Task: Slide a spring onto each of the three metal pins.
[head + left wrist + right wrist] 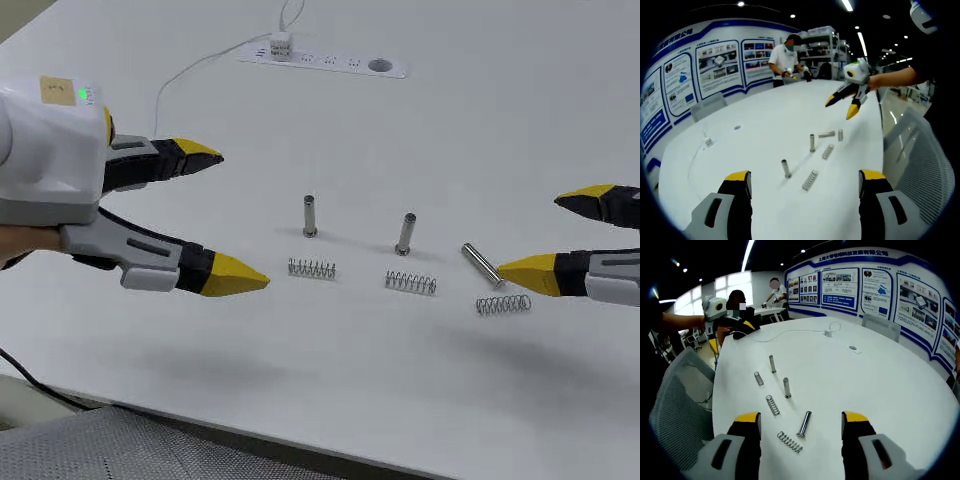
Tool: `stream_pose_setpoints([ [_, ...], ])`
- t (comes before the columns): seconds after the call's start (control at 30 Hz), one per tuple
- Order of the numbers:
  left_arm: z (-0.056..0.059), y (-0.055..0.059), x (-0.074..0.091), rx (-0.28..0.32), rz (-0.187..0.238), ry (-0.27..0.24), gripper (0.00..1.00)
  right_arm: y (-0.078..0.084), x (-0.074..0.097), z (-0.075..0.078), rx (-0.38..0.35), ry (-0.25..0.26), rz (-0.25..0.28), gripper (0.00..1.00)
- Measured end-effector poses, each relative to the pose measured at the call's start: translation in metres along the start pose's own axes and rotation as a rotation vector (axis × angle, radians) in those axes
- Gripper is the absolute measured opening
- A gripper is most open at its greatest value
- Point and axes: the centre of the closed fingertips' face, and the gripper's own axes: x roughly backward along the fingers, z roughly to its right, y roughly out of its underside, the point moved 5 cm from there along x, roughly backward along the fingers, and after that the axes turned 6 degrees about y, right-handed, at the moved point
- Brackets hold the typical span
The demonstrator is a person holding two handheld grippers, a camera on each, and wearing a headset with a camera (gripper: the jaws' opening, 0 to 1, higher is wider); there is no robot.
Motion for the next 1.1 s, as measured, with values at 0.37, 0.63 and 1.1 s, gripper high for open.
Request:
stream_pose_setpoints([
  [0.37,-0.003,-0.005,0.0,-0.002,0.03,-0.008,0.91,0.003,-0.012,0.001,-0.012,0.012,-0.026,0.62],
  [0.63,-0.005,-0.002,0.0,0.003,0.022,-0.007,0.91,0.007,-0.022,0.0,-0.017,0.007,-0.049,0.59],
  [1.1,-0.008,0.002,-0.001,0.011,0.018,-0.01,0.91,0.012,-0.053,0.001,-0.053,0.003,-0.107,0.49],
])
